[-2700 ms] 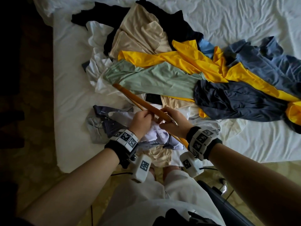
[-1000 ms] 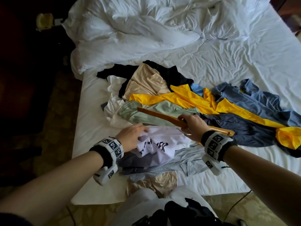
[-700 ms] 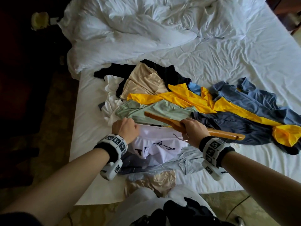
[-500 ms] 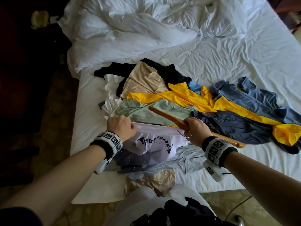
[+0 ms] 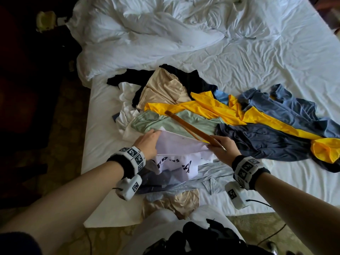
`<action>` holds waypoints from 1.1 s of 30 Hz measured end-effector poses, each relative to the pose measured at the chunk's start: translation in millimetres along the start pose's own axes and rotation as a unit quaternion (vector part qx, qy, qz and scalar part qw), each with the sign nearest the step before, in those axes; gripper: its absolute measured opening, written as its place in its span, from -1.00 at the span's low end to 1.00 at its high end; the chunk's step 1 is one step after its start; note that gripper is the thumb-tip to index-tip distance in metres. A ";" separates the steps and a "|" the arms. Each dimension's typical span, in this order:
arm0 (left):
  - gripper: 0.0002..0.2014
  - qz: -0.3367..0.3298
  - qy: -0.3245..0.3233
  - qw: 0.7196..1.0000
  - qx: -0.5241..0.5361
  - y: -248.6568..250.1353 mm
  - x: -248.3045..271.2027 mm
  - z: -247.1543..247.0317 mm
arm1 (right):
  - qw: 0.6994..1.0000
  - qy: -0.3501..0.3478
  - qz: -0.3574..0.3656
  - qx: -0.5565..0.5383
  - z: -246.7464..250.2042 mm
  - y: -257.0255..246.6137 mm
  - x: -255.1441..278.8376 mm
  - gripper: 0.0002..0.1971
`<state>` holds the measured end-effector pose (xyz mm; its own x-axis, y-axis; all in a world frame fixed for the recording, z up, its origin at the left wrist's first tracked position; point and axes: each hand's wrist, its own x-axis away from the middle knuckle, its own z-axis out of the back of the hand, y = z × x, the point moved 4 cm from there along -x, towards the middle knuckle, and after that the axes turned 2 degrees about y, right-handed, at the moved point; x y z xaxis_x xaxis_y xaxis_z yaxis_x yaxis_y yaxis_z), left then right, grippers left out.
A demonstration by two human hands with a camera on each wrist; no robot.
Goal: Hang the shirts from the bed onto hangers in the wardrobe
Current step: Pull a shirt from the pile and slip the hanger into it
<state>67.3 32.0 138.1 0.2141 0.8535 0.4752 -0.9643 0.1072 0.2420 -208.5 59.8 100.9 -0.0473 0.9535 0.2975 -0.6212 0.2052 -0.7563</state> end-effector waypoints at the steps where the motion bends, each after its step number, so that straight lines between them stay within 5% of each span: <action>1: -0.42 -0.010 -0.013 1.000 0.017 3.7 -3.2 0.5 | 0.999 0.002 -0.016 -0.041 1.6 -0.5 1.6 -0.93; 8: -0.33 0.004 -0.033 0.997 0.070 9.2 -15.5 5.8 | 0.979 0.040 0.054 -0.191 40.6 -44.3 12.4 -0.82; 16: -0.35 0.007 -0.073 0.994 0.084 14.5 -14.8 1.9 | 0.939 -0.070 0.172 -0.289 63.6 -145.0 39.6 -0.64; 21: -0.65 -0.011 -0.064 0.992 0.105 16.4 -9.8 5.2 | 0.889 -0.112 0.224 -0.383 59.6 -178.2 49.4 -0.80; 25: -0.81 -0.007 -0.062 0.987 0.149 19.5 -0.8 8.5 | 0.915 -0.087 0.239 -0.313 41.8 -174.7 49.0 -0.61; 30: -0.42 0.018 -0.037 0.967 0.253 17.1 11.4 21.1 | 0.938 -0.057 0.215 -0.265 20.5 -144.7 40.7 -0.60; 33: -0.63 0.041 -0.006 0.957 0.288 10.4 15.2 25.5 | 0.954 -0.060 0.157 -0.248 11.9 -119.7 32.5 -0.56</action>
<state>64.5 33.1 169.4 0.1461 0.8405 0.5217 -0.7327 -0.2624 0.6279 -145.0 63.6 208.1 -0.2776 0.9593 0.0520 -0.1171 0.0199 -0.9929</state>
